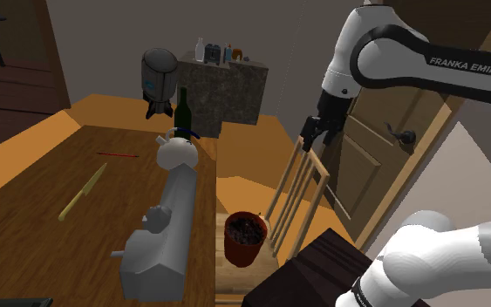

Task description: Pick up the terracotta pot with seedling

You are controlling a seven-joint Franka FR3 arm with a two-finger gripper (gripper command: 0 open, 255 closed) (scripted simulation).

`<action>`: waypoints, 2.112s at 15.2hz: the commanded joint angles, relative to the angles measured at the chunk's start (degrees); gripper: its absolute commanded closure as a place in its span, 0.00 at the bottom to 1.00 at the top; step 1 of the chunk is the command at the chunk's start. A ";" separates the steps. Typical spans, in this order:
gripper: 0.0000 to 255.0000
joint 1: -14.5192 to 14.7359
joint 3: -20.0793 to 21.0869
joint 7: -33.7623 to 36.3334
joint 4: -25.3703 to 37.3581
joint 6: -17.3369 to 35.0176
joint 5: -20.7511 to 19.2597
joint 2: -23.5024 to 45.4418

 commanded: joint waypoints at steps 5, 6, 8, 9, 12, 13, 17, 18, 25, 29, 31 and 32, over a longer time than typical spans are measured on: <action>0.00 0.15 0.13 0.47 -5.62 7.63 0.56 2.62; 0.00 0.19 0.17 0.58 -6.86 9.59 0.70 3.50; 0.00 0.26 0.28 0.78 -9.13 13.61 0.97 5.54; 0.00 0.30 0.33 0.89 -10.17 15.65 1.10 6.70; 0.00 0.40 0.52 1.18 -12.82 21.92 1.49 10.77; 0.00 0.44 0.59 1.27 -13.55 24.05 1.62 12.32; 0.00 0.58 0.89 1.63 -15.63 32.70 2.06 19.48; 0.00 0.61 0.97 1.72 -15.94 34.87 2.16 21.49; 0.00 0.78 1.54 2.34 -15.60 49.55 2.57 37.53; 0.00 0.86 1.73 2.67 -14.14 55.23 2.52 45.13; 0.00 0.84 1.72 2.82 -14.25 57.03 2.30 46.81; 0.00 0.83 1.71 2.90 -14.29 57.92 2.17 47.67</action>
